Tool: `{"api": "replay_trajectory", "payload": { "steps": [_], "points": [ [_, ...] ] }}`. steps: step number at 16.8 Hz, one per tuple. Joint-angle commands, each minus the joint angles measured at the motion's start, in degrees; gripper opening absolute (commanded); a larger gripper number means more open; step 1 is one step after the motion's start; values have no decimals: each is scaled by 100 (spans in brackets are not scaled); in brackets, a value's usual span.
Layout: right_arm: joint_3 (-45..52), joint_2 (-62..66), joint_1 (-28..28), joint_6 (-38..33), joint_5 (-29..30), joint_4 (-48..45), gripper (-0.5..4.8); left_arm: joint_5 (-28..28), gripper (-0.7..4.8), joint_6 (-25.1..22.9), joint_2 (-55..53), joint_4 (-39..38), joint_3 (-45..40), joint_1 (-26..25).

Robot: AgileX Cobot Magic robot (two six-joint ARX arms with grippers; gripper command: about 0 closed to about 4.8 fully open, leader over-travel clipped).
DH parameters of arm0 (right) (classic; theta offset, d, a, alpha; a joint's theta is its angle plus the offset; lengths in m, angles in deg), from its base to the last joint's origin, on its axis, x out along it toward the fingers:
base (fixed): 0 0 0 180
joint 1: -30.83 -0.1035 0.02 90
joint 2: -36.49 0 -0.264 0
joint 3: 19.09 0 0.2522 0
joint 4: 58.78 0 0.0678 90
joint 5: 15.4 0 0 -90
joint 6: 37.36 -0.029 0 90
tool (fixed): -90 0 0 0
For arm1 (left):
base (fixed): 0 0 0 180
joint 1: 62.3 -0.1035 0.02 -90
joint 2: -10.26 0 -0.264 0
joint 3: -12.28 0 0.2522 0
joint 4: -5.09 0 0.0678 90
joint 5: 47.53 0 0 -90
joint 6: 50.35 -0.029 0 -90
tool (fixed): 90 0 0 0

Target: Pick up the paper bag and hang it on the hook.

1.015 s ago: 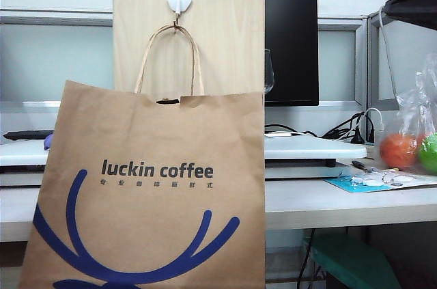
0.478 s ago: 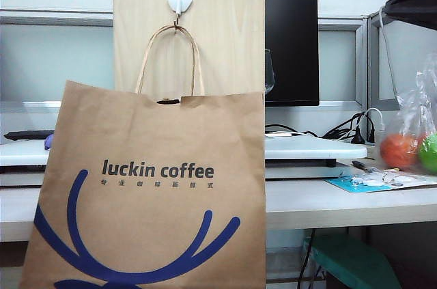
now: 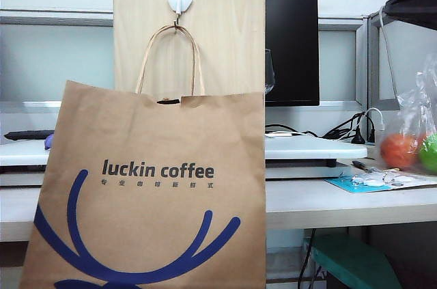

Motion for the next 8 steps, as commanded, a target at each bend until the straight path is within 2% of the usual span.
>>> {"api": "replay_trajectory", "payload": {
  "steps": [1,6,7,8],
  "points": [
    [37,0,-2,17,-2,-59,0,-4,-5,20,0,50,7,-2],
    [37,-2,101,162,-7,114,0,-4,-5,20,0,48,7,-4],
    [37,0,293,439,-7,116,0,-7,-5,20,0,48,7,-4],
    [37,-2,798,702,-9,111,0,-7,-5,20,0,48,7,-4]
  ]
}}
